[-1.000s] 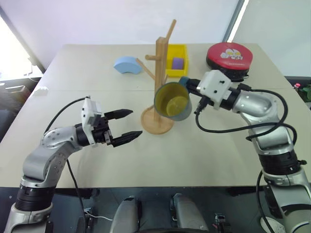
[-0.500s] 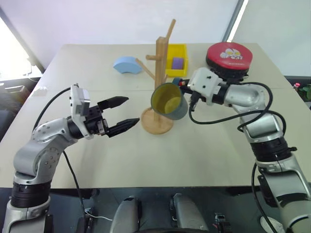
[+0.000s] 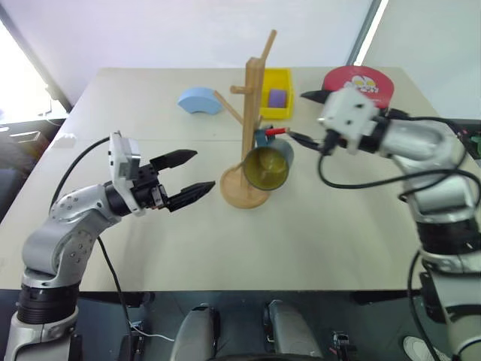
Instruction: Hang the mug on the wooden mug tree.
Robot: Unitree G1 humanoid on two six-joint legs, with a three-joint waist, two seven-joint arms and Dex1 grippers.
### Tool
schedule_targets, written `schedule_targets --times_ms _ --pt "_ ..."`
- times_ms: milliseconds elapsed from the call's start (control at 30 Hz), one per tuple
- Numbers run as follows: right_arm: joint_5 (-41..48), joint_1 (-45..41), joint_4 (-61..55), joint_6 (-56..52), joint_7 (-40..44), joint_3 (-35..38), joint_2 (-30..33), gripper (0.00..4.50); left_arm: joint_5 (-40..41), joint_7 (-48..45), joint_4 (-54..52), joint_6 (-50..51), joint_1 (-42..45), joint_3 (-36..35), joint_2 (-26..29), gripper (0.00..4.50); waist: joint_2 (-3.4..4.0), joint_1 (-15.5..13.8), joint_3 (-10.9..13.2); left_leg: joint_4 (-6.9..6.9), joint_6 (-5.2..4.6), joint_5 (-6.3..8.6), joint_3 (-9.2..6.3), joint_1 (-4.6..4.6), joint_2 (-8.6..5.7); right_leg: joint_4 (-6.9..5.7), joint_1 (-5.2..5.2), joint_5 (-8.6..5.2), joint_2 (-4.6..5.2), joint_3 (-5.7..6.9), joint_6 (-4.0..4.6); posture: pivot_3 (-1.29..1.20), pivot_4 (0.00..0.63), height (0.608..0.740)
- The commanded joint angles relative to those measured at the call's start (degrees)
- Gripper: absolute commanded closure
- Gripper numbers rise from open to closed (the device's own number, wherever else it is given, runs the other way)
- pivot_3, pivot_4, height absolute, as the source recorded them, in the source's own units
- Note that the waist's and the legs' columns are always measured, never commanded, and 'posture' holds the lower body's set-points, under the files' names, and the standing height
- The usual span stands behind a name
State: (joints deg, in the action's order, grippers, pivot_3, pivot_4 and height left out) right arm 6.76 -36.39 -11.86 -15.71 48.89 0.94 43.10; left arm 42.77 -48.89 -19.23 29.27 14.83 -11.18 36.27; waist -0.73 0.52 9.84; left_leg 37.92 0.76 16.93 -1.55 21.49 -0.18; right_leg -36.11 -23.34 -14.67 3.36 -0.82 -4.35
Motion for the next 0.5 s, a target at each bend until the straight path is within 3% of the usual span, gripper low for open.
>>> schedule_targets --times_ms 33,167,300,500 --pt "7.68 6.52 -5.17 -6.43 -1.25 10.3 0.21 0.95 -4.11 4.7 3.75 -2.54 -1.18 -3.27 -0.48 0.0 -0.01 0.01 0.0 0.0 -0.02 0.01 0.0 0.0 0.0 0.01 0.01 0.0 0.01 0.0 0.0 0.0 0.15 0.735" --pt "15.01 15.54 -5.11 -10.89 -5.3 17.59 -5.64 0.95 -9.85 9.89 9.38 -6.96 -2.97 -4.48 -2.47 0.0 -0.03 0.15 0.0 0.0 -0.04 0.02 0.03 -0.04 -0.01 -0.02 0.01 0.0 0.03 -0.01 -0.01 0.0 0.15 0.735" --pt "12.11 25.49 0.16 -4.14 -9.7 17.67 -12.12 0.95 -15.54 16.19 16.32 -13.32 -5.56 -6.37 -6.14 0.0 -0.04 0.12 -0.02 -0.02 -0.04 0.02 0.01 -0.09 0.01 -0.06 0.02 0.01 0.01 0.01 -0.02 0.0 0.15 0.735" --pt "11.0 27.97 5.67 3.65 -12.77 16.27 -17.21 0.95 -18.09 19.85 19.57 -17.54 -8.45 -8.28 -8.68 0.0 -0.02 0.17 -0.01 0.0 -0.03 0.02 0.07 -0.09 0.01 -0.09 -0.03 0.05 0.03 -0.03 -0.09 0.0 0.15 0.735"
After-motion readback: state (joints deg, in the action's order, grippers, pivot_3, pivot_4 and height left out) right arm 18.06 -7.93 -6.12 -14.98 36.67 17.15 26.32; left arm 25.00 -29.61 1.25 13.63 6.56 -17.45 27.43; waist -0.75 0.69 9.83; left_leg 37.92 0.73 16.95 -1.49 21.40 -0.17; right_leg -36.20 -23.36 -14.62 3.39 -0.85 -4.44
